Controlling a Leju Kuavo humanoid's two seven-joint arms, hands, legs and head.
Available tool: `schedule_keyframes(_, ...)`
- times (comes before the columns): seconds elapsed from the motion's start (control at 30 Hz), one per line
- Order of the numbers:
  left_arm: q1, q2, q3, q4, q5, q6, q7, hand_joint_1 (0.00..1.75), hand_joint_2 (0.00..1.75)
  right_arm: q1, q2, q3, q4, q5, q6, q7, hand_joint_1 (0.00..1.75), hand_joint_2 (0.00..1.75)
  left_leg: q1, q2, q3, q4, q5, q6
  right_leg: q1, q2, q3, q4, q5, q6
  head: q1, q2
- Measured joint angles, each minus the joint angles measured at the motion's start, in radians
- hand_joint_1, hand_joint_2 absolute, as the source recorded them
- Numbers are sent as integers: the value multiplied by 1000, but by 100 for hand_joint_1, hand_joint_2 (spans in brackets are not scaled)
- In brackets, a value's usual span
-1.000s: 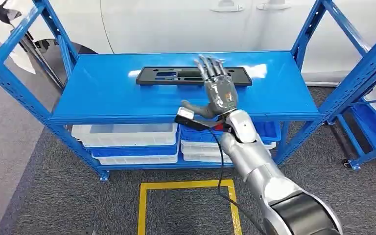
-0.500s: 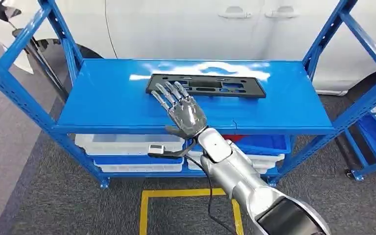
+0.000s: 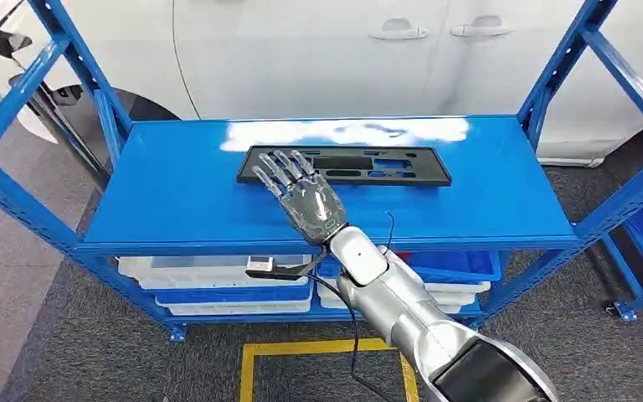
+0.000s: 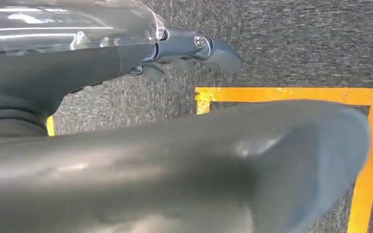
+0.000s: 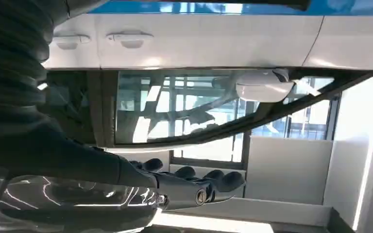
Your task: Take the parts from the cabinet and place them on the table.
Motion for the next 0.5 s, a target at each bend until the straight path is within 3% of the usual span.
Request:
schedule_keyframes(0.03,3,0,-2,0,0,0,0,0,0,1,1,1,6,0,1,0,0,175,3,0,-37,46,-20,-9,0,0,4,1,-6,1,0,0)
schedule_keyframes(0.07,6,1,-2,0,0,1,0,0,0,3,4,1,13,-1,1,0,0,175,6,0,-59,60,-16,-14,-2,1,7,4,-12,3,0,0)
schedule_keyframes(0.13,9,2,-2,0,0,2,0,0,0,3,10,4,26,-9,1,0,0,175,14,1,-40,-37,74,-27,-9,3,20,13,-29,10,0,0)
schedule_keyframes(0.17,9,3,-2,0,0,2,0,0,0,2,15,7,32,-12,3,0,0,175,18,2,-9,-126,140,-31,-12,3,29,20,-40,16,0,0)
schedule_keyframes(0.2,9,3,-2,0,0,3,0,0,0,2,19,11,37,-12,4,0,0,175,21,3,16,-198,176,-31,-13,2,35,26,-52,23,0,0)
schedule_keyframes(0.23,9,2,-3,1,0,3,0,0,0,0,19,13,45,-11,8,1,0,175,11,3,12,-203,138,-27,-11,2,35,29,-54,29,0,0)
schedule_keyframes(0.27,6,2,-3,2,0,4,-1,0,0,0,25,17,52,-10,13,3,0,175,9,5,17,-207,137,-6,-8,3,27,32,-57,35,0,0)
schedule_keyframes(0.3,11,2,-3,2,0,6,-1,0,0,3,25,18,56,-5,19,5,0,175,9,3,15,-207,149,5,-7,2,30,32,-65,40,0,0)
schedule_keyframes(0.4,15,2,-3,2,0,6,-3,0,0,1,31,24,71,4,26,17,0,175,14,2,27,-210,144,23,-13,0,32,48,-83,60,0,0)
schedule_keyframes(0.43,14,2,-3,2,0,6,-3,0,0,-1,31,26,73,7,31,21,0,175,13,2,32,-210,140,30,-13,0,11,93,-103,63,0,0)
schedule_keyframes(0.5,8,3,-3,2,0,5,-3,0,0,0,31,28,83,10,47,30,0,175,12,2,40,-210,131,37,-14,0,-83,254,-161,69,0,0)
